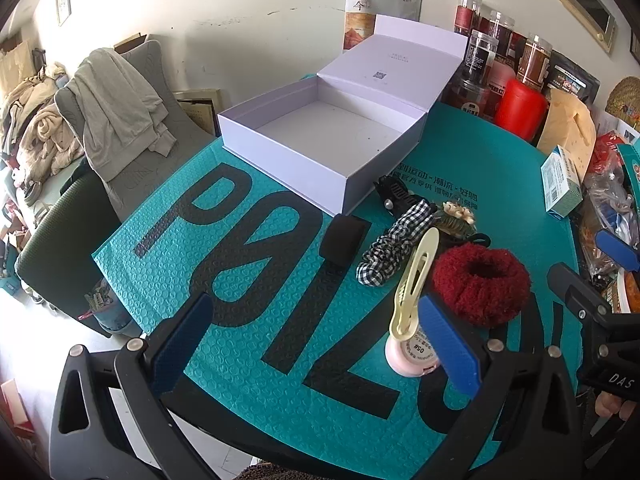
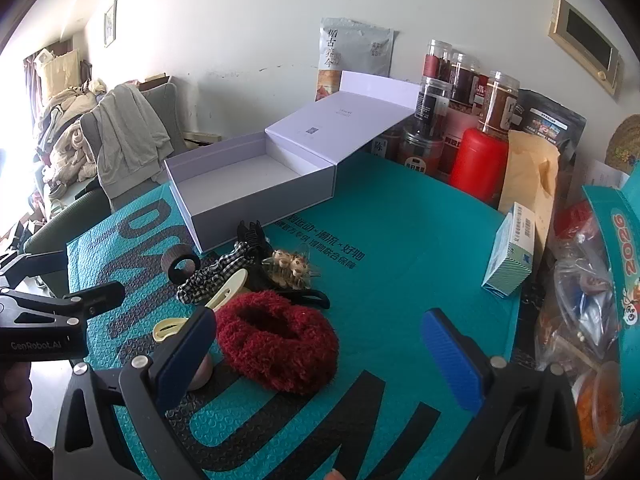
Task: Organize objects
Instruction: 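Move the left tool toward the pink compact while the right tool approaches the red scrunchie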
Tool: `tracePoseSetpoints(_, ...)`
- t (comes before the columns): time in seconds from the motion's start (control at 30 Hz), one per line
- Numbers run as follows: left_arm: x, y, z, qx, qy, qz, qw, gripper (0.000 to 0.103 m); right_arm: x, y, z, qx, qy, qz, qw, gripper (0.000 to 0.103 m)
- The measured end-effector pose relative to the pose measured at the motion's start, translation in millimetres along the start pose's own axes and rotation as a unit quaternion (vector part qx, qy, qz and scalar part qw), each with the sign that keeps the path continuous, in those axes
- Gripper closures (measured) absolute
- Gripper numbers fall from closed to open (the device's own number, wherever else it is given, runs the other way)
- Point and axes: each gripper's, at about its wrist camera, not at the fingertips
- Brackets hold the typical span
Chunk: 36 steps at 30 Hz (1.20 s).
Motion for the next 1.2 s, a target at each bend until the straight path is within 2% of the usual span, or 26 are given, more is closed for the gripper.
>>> tracePoseSetpoints(0.57,7,19,13,-0.001,0.017,-0.006,0.9998,0.001,11,16,5,0.0,-0.002,-0.001,1.0,0.001)
tracePoseSetpoints(1.2,-17,31,35,-0.022,0.061,-0.025,0.9976,0.001,-8,32,20,-0.009,-0.013,-0.028,0.999,0.001)
Point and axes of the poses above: each gripper's, at about its wrist camera, not at the fingertips, and x roughly against the way its jaws point, z to its right, y to its underside, and after that the axes turned 12 degrees about -x, right-handed
